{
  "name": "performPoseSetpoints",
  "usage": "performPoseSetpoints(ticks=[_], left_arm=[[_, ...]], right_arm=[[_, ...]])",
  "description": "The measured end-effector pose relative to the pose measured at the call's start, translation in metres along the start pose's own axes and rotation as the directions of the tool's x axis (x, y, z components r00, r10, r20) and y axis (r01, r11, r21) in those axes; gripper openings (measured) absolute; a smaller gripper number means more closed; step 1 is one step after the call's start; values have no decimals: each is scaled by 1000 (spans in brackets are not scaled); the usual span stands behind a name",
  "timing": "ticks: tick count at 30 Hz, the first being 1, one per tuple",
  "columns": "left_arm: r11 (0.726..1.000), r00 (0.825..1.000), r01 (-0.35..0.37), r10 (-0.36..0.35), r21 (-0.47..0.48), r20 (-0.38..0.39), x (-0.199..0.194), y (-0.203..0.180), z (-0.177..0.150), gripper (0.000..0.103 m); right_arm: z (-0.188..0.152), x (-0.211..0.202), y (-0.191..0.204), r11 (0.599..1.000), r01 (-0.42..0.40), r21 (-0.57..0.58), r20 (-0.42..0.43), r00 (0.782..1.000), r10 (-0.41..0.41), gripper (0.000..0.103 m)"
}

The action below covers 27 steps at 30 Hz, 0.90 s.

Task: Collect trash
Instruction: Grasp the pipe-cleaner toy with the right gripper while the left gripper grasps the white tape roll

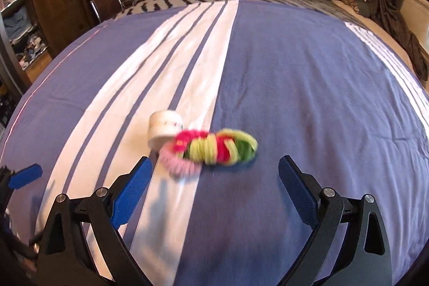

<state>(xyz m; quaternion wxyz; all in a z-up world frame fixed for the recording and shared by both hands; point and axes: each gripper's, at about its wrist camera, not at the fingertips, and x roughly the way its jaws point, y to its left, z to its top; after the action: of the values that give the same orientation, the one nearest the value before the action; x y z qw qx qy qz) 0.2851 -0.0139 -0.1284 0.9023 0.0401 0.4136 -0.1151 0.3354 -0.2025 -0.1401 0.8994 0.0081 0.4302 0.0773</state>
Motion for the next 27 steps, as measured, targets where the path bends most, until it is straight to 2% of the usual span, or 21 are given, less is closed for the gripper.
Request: performPoseSetpoints(ticks=[2, 4, 5, 12, 16, 23, 27], left_arm=[[1000, 1000, 5, -5, 4, -3, 5, 0, 4, 90], [1000, 1000, 8, -8, 12, -4, 9, -3, 8, 90], [1000, 1000, 10, -10, 15, -4, 11, -4, 10, 90], [998, 999, 39, -39, 41, 3, 25, -21, 31, 90], [995, 997, 72, -72, 63, -8, 44, -36, 47, 88], [989, 993, 120, -119, 81, -14, 74, -54, 74, 72], [985, 989, 149, -146, 83, -35, 88, -61, 84, 48]], right_arm=[[5, 9, -1, 1000, -7, 7, -17, 1000, 7, 93], [8, 15, -1, 1000, -22, -4, -32, 999, 22, 79], [9, 17, -2, 999, -36, -5, -40, 999, 36, 76], [8, -6, -15, 999, -39, -13, 21, 999, 39, 74], [7, -19, -35, 1000, -1, 1, 44, 999, 1, 74], [2, -20, -59, 1000, 0, 21, 40, 999, -1, 74], [1, -19, -70, 999, 5, 35, 45, 999, -7, 74]])
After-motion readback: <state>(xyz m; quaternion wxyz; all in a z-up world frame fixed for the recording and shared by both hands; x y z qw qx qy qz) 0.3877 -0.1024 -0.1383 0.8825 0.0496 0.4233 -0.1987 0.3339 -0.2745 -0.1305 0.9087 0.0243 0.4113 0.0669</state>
